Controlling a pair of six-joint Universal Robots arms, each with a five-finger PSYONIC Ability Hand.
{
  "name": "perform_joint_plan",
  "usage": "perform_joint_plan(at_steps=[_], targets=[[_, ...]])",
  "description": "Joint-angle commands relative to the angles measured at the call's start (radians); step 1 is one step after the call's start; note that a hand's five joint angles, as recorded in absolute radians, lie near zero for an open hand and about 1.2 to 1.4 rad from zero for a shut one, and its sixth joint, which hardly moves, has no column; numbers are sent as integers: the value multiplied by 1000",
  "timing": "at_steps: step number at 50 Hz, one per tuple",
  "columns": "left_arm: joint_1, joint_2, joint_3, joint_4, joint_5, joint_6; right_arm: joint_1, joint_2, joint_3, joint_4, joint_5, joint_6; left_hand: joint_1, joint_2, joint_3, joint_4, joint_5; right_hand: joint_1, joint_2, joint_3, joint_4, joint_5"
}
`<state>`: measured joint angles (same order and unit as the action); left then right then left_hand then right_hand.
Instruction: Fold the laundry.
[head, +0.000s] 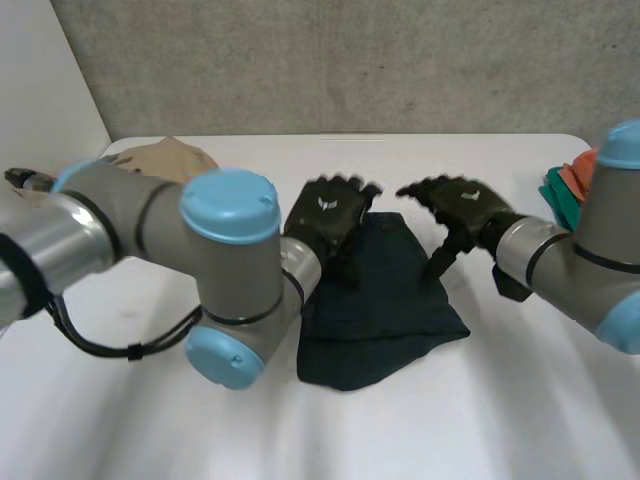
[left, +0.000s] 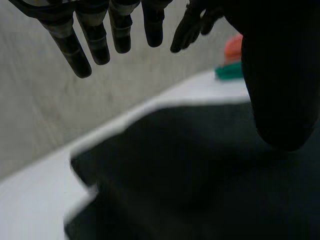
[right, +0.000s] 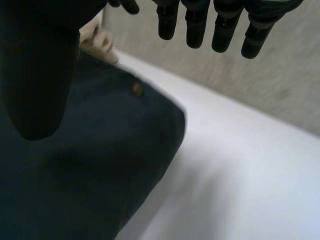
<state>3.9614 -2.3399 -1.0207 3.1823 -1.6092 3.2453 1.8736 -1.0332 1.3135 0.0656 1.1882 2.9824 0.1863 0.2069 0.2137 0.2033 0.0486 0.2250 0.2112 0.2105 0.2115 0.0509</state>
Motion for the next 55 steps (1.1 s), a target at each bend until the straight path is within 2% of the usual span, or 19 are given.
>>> perform_joint_plan(at_steps=[1, 5, 10, 16, 20, 23, 26, 28, 29, 30, 31, 32, 36, 41, 48, 54, 55], targets=[[10, -84, -9, -77, -98, 45, 7, 151, -51, 25, -29, -123, -11, -32, -38, -28, -48, -50, -37, -36, -37, -51], [13, -95, -24, -172, -107, 117, 7, 189, -54, 23, -13, -221, -8, -29, -35, -25, -45, -50, -37, -36, -37, -51], [12, -82, -47, -200, -103, 139, 7, 180, -54, 23, 31, -270, -8, -29, -35, -25, -45, -50, -37, -36, -37, -51], [13, 29, -58, -194, -92, 137, 2, 70, -17, 4, 60, -281, -12, -32, -39, -29, -49, -50, -37, -36, -37, -51], [25, 105, -44, -165, -87, 139, 13, -30, 76, -73, 68, -296, -12, -32, -39, -29, -49, -50, -37, -36, -37, -51], [41, 158, -38, -125, -43, 142, 24, -115, 154, -125, 73, -306, -12, -32, -39, -29, -49, -50, -37, -36, -37, -51], [62, 200, -36, -102, 55, 140, 62, -232, 318, -206, 68, -345, -12, -32, -39, -29, -49, -50, -37, -36, -37, -51], [84, 223, -26, -102, 165, 137, 88, -264, 421, -258, 65, -367, -12, -32, -39, -29, -49, -50, -37, -36, -37, -51], [96, 229, -12, -105, 249, 133, 99, -268, 450, -273, 64, -368, -11, -32, -38, -28, -48, -50, -37, -36, -37, -51], [102, 231, -4, -108, 291, 128, 111, -271, 492, -297, 64, -370, -8, -29, -35, -25, -45, -50, -37, -36, -37, -51], [108, 231, 1, -113, 326, 122, 122, -269, 541, -329, 62, -370, -5, -26, -33, -22, -42, -50, -37, -36, -37, -51], [117, 232, 11, -123, 398, 104, 130, -266, 568, -352, 60, -370, -2, -23, -30, -19, -39, -50, -37, -36, -37, -51], [137, 234, 31, -146, 504, 39, 147, -254, 667, -479, 60, -373, 1, -20, -27, -16, -36, -50, -37, -36, -37, -51], [148, 228, 31, -145, 514, 13, 164, -150, 691, -631, 73, -378, 1, -20, -27, -16, -36, -50, -37, -36, -37, -51], [142, 220, 24, -140, 512, 10, 168, -12, 613, -809, 105, -378, 1, -20, -27, -16, -36, -50, -37, -36, -37, -51], [140, 218, 21, -139, 503, 8, 191, 41, 537, -853, 174, -379, 1, -20, -27, -16, -36, -50, -37, -36, -37, -51], [140, 218, 19, -139, 503, 8, 197, 59, 512, -853, 180, -378, 1, -20, -27, -16, -36, 17, 31, 31, 30, 16]])
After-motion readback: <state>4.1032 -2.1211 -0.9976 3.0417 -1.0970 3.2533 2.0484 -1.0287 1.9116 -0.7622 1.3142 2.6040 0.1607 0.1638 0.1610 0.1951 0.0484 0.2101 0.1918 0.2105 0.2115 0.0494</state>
